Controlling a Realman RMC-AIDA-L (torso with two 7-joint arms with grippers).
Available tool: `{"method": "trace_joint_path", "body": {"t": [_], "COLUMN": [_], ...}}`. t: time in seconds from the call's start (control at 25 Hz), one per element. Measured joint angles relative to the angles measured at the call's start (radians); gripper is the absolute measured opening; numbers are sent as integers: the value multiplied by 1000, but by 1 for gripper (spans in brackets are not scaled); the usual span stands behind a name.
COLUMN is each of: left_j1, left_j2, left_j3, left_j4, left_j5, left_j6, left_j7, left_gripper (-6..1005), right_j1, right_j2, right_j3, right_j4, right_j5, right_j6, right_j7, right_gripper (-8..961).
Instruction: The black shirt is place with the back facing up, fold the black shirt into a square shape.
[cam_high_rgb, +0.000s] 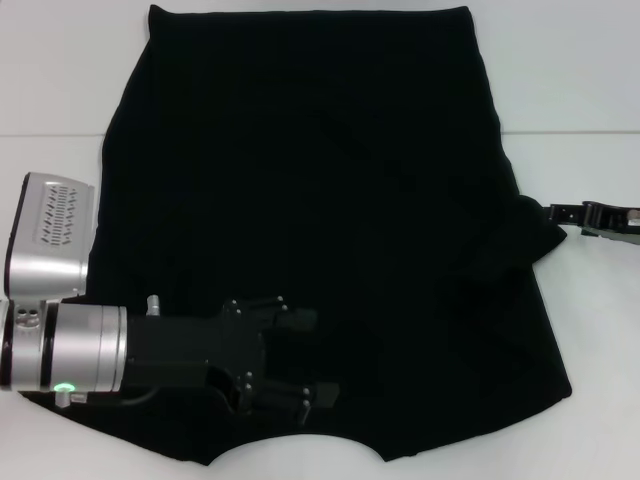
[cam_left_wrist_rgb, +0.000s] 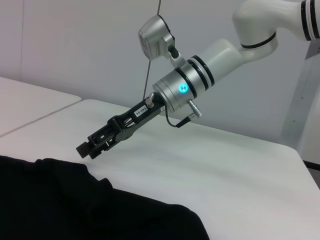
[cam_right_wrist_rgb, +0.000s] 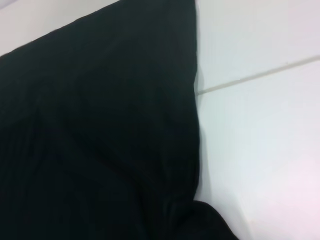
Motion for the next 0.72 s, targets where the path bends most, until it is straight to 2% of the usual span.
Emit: {"method": "trace_joint_path", "body": {"t": [0.56, 0.72], "left_j1": [-10, -13], "left_j2": [2, 3], "left_j3": [2, 1], "left_j4": [0, 0], "left_j5": [0, 0], "left_j6": [-20, -23], "left_j7": [-16, -24], "left_gripper": [949, 949], "right_j1": [22, 27], "right_j2": [25, 27], "right_j3": [-120, -122], "right_j4": [27, 29], "right_j5": [-7, -8], "right_j6": [140, 143], "right_j7": [-9, -9], "right_gripper": [761, 721]}}
